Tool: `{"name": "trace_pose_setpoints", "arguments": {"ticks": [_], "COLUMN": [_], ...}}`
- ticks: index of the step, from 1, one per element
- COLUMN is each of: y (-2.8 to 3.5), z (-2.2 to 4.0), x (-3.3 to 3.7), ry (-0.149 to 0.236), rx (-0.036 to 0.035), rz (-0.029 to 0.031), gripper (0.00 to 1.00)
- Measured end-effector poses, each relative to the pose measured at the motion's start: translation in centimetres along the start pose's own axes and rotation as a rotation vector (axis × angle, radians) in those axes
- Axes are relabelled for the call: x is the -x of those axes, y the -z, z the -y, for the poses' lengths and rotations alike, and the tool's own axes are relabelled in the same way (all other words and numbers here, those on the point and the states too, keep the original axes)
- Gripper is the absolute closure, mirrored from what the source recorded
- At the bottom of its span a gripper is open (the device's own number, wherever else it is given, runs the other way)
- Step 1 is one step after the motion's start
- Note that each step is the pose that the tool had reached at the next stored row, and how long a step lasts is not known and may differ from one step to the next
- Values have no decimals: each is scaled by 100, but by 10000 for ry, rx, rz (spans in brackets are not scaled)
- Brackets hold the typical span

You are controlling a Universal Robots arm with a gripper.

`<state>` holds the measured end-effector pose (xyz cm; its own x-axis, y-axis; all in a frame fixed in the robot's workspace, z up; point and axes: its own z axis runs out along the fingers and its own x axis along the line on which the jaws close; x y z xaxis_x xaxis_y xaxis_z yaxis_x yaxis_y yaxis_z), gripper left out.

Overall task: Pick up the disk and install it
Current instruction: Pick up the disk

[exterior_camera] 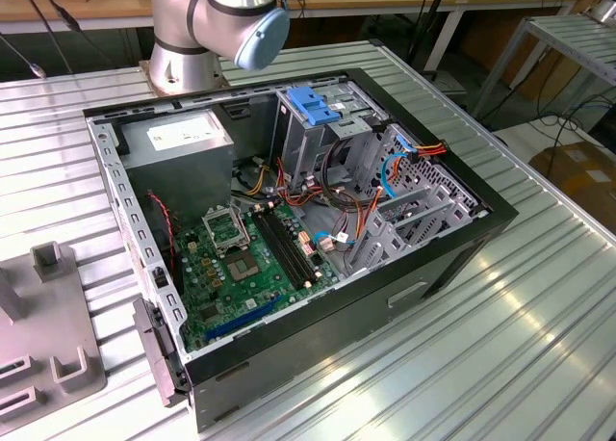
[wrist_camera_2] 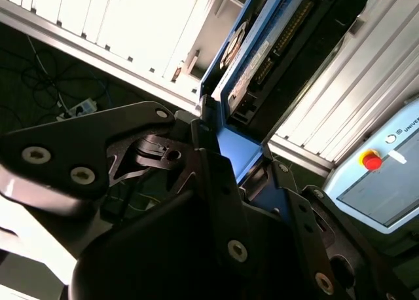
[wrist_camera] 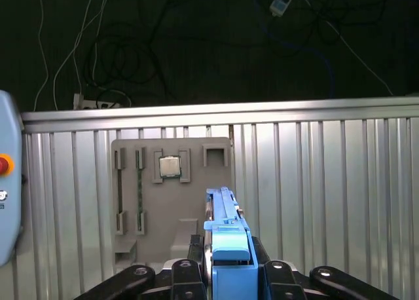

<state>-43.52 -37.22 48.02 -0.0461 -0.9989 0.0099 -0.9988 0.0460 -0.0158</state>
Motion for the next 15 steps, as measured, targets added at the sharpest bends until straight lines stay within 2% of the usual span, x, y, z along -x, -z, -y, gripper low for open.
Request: {"name": "trace_pose_setpoints", "arguments": {"ticks": [5,9,15], "y": [-1,-2,-4], "z": [71,153,231], "x": [3,7,11], "ry": [0,0,0], "rx": [0,1,0], "rz": [0,-1,0], "gripper": [63,63,63]}}
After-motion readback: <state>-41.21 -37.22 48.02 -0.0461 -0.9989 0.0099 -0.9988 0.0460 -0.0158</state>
